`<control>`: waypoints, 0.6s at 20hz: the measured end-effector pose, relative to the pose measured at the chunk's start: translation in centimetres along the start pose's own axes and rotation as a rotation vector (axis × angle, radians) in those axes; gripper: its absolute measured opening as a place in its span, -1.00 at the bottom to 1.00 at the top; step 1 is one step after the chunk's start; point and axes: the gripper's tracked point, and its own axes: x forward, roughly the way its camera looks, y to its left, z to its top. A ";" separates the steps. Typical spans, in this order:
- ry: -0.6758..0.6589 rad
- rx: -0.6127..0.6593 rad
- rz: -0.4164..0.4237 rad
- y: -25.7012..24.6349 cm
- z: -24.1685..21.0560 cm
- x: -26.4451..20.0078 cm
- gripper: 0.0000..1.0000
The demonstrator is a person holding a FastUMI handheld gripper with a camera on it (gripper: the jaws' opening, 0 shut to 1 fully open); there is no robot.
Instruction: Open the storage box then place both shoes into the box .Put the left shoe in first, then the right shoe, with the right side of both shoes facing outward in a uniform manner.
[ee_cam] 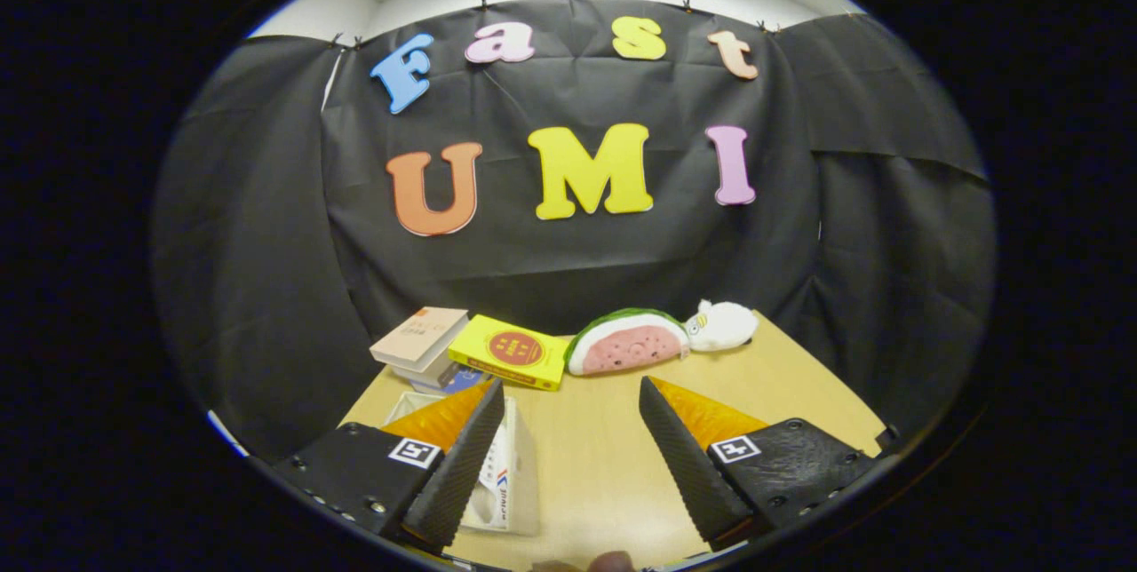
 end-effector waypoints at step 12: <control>-0.116 -0.014 0.007 -4.0 2.3 -3.9 0.91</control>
